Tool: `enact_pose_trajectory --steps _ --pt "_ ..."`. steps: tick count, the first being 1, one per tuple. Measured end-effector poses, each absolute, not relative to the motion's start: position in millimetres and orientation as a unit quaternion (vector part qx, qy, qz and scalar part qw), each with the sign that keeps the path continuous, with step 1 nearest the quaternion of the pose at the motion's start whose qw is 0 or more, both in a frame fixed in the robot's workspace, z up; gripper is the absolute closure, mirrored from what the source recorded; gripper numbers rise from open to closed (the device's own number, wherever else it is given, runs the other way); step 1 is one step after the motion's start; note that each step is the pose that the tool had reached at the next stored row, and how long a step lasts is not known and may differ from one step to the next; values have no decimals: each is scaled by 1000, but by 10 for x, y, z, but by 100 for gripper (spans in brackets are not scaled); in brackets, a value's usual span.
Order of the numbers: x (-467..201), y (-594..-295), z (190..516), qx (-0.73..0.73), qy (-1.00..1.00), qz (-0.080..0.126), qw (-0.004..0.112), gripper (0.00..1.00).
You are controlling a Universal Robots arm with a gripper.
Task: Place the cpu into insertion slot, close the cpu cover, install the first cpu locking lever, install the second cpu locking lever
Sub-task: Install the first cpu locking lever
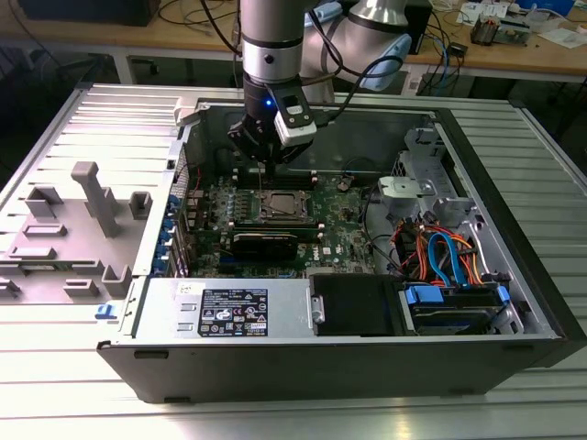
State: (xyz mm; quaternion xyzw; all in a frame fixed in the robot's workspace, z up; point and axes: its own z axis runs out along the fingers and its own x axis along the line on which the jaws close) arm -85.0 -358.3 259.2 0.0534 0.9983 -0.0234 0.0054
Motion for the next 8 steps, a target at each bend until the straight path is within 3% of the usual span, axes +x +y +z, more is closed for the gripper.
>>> enact_pose_trajectory --steps 8 --pt "-850 -3584 2591 53 998 -23 6 89"
